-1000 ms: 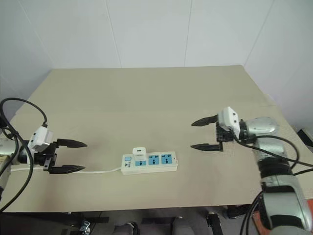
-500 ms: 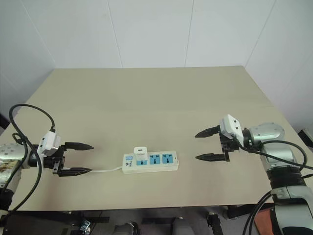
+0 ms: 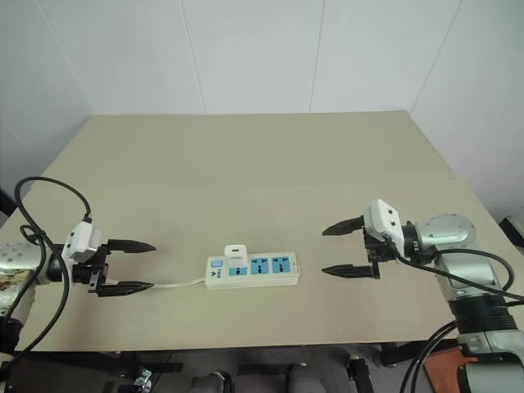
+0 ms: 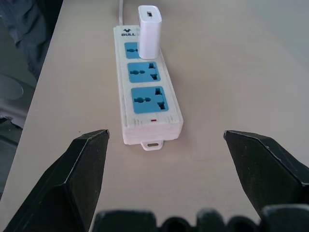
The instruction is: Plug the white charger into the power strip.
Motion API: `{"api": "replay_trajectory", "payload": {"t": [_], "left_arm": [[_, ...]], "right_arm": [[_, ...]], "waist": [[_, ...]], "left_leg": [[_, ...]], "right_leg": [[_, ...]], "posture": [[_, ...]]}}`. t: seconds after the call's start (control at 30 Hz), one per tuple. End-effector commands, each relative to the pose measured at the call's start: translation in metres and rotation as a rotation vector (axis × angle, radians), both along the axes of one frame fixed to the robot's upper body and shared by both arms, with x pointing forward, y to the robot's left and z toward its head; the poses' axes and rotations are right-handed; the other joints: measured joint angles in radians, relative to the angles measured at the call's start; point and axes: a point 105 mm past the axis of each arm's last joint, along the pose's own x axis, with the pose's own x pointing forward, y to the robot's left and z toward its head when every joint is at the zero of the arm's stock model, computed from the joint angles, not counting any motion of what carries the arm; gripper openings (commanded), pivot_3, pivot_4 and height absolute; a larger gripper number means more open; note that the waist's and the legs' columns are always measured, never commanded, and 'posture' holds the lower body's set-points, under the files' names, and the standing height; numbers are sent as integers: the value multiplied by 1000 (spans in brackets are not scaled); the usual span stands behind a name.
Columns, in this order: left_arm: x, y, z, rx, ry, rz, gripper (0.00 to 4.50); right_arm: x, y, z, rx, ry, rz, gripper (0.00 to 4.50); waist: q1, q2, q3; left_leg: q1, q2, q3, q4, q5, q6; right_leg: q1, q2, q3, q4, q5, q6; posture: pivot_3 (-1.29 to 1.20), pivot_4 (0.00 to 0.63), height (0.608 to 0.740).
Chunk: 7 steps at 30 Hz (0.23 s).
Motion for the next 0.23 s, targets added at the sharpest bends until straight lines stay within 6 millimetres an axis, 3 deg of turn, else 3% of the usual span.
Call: {"api": "replay_trajectory", "payload": {"t": [0.03,0.23], "left_arm": [[3,4,13,-3,-18,1,4480],[-1,6,15,-9,4,-12,4480]], "right_arm": [[-6,5,14,31,-46,23,4500],[-10,14,15,47,-52,40,4500]], "waist": [[1,0,0],[-1,0,0]], "left_leg": [[0,0,0,0,0,0],[0,0,0,0,0,0]], "right_leg": [[0,0,0,0,0,0],[1,0,0,0,0,0]], "posture": [[0,150,740],[0,150,740]]}}
